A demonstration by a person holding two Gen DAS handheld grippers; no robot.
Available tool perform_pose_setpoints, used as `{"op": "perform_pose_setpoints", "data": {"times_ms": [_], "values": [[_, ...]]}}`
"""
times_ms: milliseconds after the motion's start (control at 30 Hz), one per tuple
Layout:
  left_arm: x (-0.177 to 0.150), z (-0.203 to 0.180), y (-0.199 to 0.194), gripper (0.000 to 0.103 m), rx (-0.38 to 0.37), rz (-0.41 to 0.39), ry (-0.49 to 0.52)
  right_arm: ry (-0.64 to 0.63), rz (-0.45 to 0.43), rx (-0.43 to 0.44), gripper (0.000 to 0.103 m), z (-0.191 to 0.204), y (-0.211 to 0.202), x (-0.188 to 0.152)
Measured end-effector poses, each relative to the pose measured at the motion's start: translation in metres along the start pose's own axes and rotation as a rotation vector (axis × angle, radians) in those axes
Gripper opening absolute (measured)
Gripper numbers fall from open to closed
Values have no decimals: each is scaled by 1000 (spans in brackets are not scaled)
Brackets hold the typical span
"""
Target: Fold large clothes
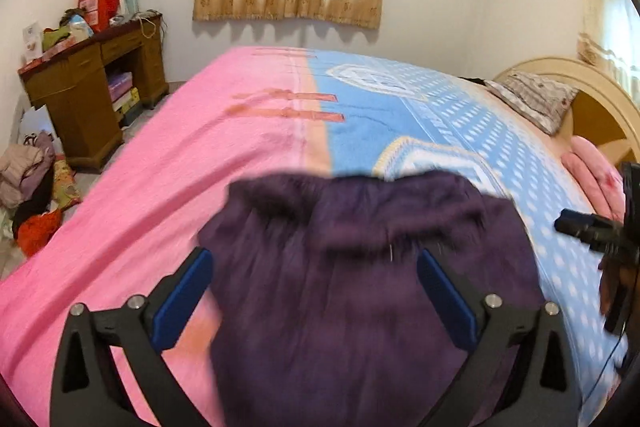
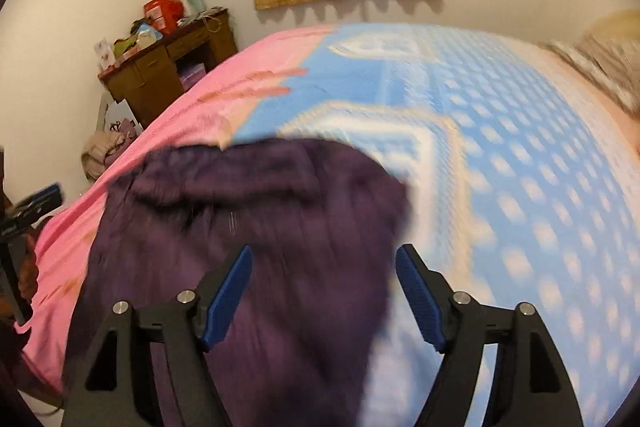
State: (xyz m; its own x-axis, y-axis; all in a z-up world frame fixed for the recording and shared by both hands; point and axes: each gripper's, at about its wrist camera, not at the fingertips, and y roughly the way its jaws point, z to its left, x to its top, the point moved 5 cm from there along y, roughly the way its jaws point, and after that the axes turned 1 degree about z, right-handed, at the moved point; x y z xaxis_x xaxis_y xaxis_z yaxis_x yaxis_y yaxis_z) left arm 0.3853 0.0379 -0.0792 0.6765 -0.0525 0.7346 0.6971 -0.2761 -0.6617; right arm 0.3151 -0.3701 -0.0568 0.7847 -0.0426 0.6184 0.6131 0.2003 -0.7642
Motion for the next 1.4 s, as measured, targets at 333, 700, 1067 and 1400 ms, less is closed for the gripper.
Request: {"op": "perform_pose_setpoints", "data": {"times_ms": [333,700,1067,1400], "values": [[-229,35,-81,103,-83,176,-104,214,62,154,77,-20,-52,-202],[-258,2,-77,44,-141,128,-51,189,19,234,31,28,-50,-231],[-265,-2,-197,25,-259,137,2,304,-12,399,24,56,-165,-299],[-217,7,-228,23,-442,125,-161,354,-122,530,24,62,-211,-215]]}}
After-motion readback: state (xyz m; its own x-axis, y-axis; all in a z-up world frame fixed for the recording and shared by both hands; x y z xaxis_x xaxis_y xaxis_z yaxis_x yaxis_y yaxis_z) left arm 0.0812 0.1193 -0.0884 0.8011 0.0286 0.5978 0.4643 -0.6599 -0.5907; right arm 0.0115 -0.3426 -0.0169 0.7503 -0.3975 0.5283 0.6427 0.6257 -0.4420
